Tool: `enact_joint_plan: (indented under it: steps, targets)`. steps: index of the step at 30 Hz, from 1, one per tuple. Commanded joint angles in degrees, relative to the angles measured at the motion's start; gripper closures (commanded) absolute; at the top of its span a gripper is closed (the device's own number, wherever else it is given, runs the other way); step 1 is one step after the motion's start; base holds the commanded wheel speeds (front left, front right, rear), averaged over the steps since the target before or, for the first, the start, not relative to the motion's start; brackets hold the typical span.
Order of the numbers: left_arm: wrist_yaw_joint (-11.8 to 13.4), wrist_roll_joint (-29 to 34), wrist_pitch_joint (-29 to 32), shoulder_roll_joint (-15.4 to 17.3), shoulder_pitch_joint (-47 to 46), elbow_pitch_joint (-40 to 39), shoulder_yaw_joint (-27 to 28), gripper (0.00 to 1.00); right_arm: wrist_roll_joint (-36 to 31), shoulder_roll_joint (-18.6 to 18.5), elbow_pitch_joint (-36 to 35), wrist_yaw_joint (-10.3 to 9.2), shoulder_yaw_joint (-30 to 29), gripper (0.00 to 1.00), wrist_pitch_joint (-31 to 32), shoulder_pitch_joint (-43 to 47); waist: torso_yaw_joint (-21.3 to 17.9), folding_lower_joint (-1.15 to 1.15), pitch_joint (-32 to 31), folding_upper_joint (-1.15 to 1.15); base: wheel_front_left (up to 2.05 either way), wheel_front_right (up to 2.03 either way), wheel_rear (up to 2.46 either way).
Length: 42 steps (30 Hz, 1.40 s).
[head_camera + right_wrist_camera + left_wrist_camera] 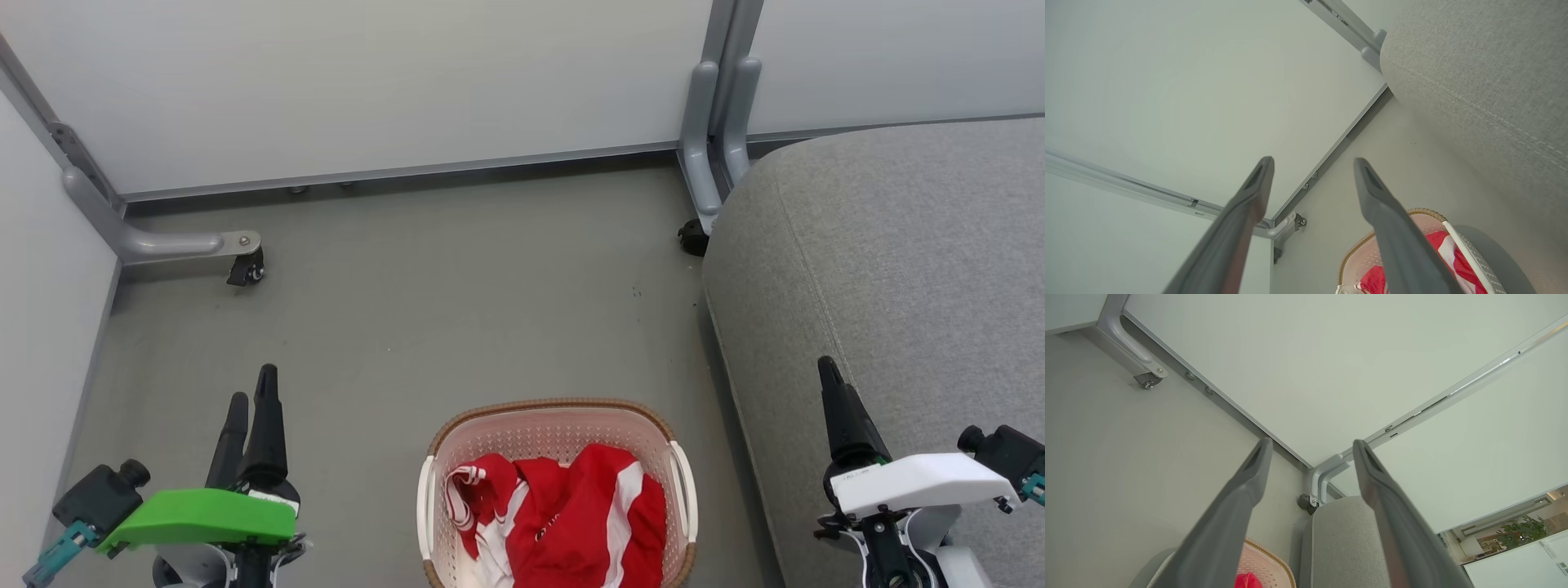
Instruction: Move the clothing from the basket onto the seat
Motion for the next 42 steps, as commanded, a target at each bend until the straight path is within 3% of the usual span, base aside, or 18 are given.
enact_joint_plan:
  steps: [1, 42]
  targets:
    - [0.07, 2.54, -0.62, 0.32, -0.49, -1.27, -0.24, 0.00, -2.28, -0.41, -1.31, 0.02, 0.16, 0.00, -0.69, -0.37, 0.01, 0.00, 0.07, 0.00, 0.00, 0.00, 0.00]
    - [-0.03, 29.10, -7.40, 0.60, 0.65, -6.06, -4.94, 0.00, -29.06, -0.69, -7.23, 0.03, 2.69, 0.00, -7.44, 1.14, 0.30, 0.00, 0.66, 0.00, 0.00, 0.00, 0.00]
